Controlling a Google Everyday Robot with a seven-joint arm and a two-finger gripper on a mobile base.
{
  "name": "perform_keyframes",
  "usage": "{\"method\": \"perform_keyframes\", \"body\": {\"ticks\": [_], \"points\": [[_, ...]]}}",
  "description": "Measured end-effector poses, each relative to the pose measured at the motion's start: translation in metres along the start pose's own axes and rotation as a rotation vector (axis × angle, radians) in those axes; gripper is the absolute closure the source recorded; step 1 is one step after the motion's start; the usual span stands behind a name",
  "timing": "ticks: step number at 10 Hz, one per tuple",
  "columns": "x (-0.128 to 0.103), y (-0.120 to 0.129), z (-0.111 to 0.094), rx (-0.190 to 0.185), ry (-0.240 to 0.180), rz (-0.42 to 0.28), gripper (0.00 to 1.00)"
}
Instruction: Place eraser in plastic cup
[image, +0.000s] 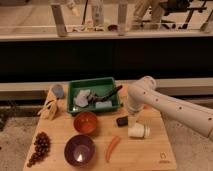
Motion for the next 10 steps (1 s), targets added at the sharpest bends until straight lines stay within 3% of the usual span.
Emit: {"method": "perform_keyframes", "body": {"ticks": [6,10], "points": [[0.002,0.007,0.038,-0.025,-0.021,0.08,0.23],[0.007,0.007,0.047,-0.011,-0.039,0.074,0.23]]}}
